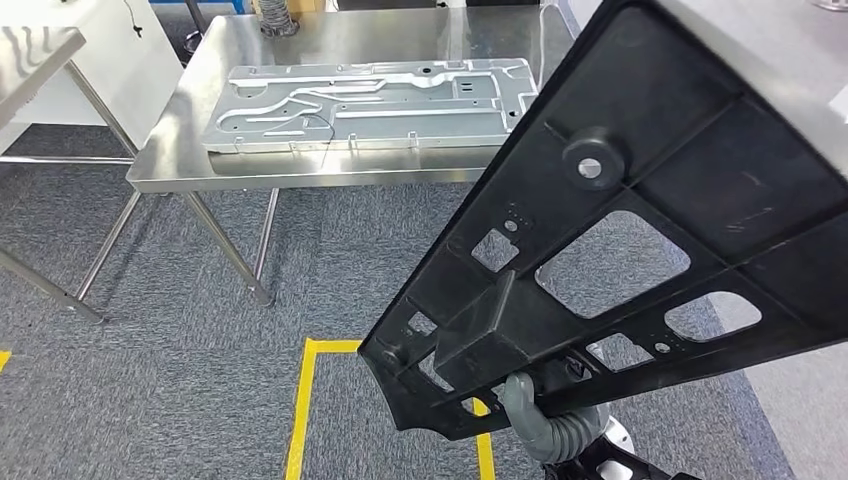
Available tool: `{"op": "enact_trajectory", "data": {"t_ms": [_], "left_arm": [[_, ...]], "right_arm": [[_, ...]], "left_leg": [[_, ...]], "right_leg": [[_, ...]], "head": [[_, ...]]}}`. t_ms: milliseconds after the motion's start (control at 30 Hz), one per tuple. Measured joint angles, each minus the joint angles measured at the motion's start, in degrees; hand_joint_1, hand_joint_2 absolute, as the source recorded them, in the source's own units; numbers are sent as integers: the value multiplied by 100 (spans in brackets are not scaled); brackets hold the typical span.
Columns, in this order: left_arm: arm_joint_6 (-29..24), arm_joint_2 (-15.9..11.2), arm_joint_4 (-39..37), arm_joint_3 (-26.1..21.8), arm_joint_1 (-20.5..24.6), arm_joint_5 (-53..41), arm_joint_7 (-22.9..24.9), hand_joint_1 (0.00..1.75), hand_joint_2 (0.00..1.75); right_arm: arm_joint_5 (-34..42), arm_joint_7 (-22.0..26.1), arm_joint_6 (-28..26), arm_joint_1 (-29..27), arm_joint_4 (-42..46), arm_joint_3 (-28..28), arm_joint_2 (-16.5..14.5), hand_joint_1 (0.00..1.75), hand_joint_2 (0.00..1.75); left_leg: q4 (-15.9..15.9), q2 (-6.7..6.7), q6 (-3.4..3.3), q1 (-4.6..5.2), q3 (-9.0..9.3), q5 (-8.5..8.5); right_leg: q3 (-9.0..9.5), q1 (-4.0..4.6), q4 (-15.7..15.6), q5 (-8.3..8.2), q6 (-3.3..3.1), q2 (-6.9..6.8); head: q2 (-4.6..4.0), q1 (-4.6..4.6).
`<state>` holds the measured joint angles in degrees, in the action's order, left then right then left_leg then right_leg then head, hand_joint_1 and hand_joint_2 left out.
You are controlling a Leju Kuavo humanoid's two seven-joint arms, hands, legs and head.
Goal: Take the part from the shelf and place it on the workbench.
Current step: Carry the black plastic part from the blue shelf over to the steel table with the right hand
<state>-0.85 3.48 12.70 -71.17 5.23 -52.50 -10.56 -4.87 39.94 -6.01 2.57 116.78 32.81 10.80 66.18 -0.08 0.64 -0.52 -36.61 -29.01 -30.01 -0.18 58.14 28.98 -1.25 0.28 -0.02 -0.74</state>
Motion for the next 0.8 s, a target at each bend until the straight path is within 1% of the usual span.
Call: {"op": "enact_trajectory", "data": {"t_ms": [33, 67, 100, 133, 200, 233, 267, 300, 367, 400, 433, 467, 500, 533, 567, 600, 633, 667, 733, 767, 800], "left_arm": [[1, -2, 0, 0, 2, -1, 1, 0, 0], [1, -4, 0, 0, 8, -1, 1, 0, 0], [2, -6, 0, 0, 8, -2, 0, 0, 0], [3, -11, 0, -1, 4, -2, -1, 0, 0], [10, -16, 0, -2, -8, -2, -4, 0, 0], [14, -19, 0, -2, -6, -2, -7, 0, 0], [19, -19, 0, -2, 2, -2, -9, 0, 0], [21, -20, 0, -2, 11, -2, -11, 0, 0], [25, -20, 0, -3, 17, -1, -13, 0, 0], [26, -20, 0, -4, 14, 2, -13, 0, 0], [26, -20, 0, -4, 9, 14, -11, 0, 0], [25, -18, 0, -1, 6, 38, -9, 0, 0], [25, -16, 0, 5, 5, 70, -7, 0, 0], [24, -14, 0, 14, 6, 102, -4, 0, 0], [23, -12, 0, 26, 8, 126, -2, 0, 0], [23, -11, 0, 39, 8, 138, -1, 0, 0], [24, -11, 0, 52, 6, 142, 1, 0, 0], [25, -11, 0, 64, 5, 143, 3, 0, 0], [28, -13, 0, 84, 11, 144, 4, 0, 0], [36, -14, 0, 91, 19, 144, 4, 0, 0], [46, -14, 0, 96, 25, 144, 4, 0, 0]], "right_arm": [[-8, 1, 0, -1, 8, 0, -9, 175, 175], [-13, 1, 0, 1, 15, 0, -19, 175, 175], [-15, 1, 1, 1, 20, 0, -27, 175, 175], [-15, 1, 3, 1, 22, 0, -35, 175, 175], [-14, 1, 12, 7, 33, -1, -42, 175, 175], [-4, 1, 35, 15, 40, -4, -44, 175, 175], [15, 1, 74, 25, 48, -9, -47, 175, 175], [40, 0, 128, 29, 52, -16, -52, 175, 175], [78, -1, 241, 26, 55, -40, -71, 175, 175], [82, -1, 278, 21, 55, -53, -84, 175, 175], [75, -1, 291, 18, 55, -65, -100, 175, 175], [63, -1, 288, 18, 55, -73, -117, 175, 175], [47, -1, 271, 18, 55, -77, -136, 175, 175], [28, -1, 251, 18, 53, -77, -152, 175, 175], [9, -1, 236, 18, 51, -75, -167, 175, 175], [-6, -1, 226, 17, 49, -74, -184, 175, 175], [-18, -1, 222, 16, 46, -72, -202, 175, 175], [-26, -1, 227, 15, 46, -72, -223, 175, 175], [-33, -1, 266, 18, 46, -72, -272, 175, 175], [-36, -1, 290, 27, 47, -73, -299, 175, 175], [-40, -1, 308, 34, 48, -75, -327, 175, 175]], "left_leg": [[-330, 1, -32, 19, 111, 154], [-559, 1, -67, 41, 188, 205], [-681, 1, -106, 64, 228, 212], [-701, -2, -146, 83, 237, 176], [-782, -10, -229, 68, 337, 269], [-813, -10, -259, 54, 391, 287], [-842, -7, -280, 40, 443, 291], [-862, 0, -296, 37, 467, 284], [-869, 15, -316, 37, 492, 245], [-868, 19, -314, 38, 513, 218], [-868, 23, -307, 38, 545, 187], [-868, 24, -295, 36, 590, 152], [-868, 22, -277, 34, 640, 115], [-863, 23, -255, 35, 692, 78], [-858, 25, -227, 37, 724, 42], [-860, 29, -189, 39, 742, 6], [-831, 34, -146, 42, 761, -4], [-806, 40, -101, 42, 781, -17], [-668, 43, -30, 28, 799, -76], [-512, 40, -10, 19, 732, -166], [-245, 37, 3, 7, 579, -296]], "right_leg": [[53, 1, -5, 35, 19, -1], [86, 1, -13, 65, 45, -1], [114, 0, -19, 83, 79, 0], [134, 1, -6, 76, 124, 2], [165, 1, 65, 76, 204, 2], [133, -2, 180, 105, 231, -1], [33, -8, 382, 191, 247, -3], [-144, -19, 687, 324, 263, -4], [-615, -36, 1364, 602, 303, -4], [-791, -46, 1543, 642, 325, -5], [-866, -57, 1519, 553, 343, -8], [-832, -67, 1282, 341, 353, -13], [-713, -73, 894, 55, 350, -23], [-587, -70, 521, -144, 335, -38], [-494, -57, 252, -192, 300, -56], [-441, -39, 109, -179, 254, -68], [-424, -24, 73, -126, 196, -72], [-395, -16, 58, -116, 141, -68], [-291, -32, 5, -221, 59, -57], [-245, -38, -5, -216, 34, -56], [-213, -42, -12, -204, 12, -56]], "head": [[0, 0], [0, -1], [0, -1], [0, -2], [0, -2], [0, -1], [0, -1], [0, 0], [0, 0], [0, 0], [0, 0], [0, 0], [0, 0], [0, 0], [0, -1], [0, -1], [0, -1], [0, -1], [0, -1], [0, -1], [0, -1]]}}
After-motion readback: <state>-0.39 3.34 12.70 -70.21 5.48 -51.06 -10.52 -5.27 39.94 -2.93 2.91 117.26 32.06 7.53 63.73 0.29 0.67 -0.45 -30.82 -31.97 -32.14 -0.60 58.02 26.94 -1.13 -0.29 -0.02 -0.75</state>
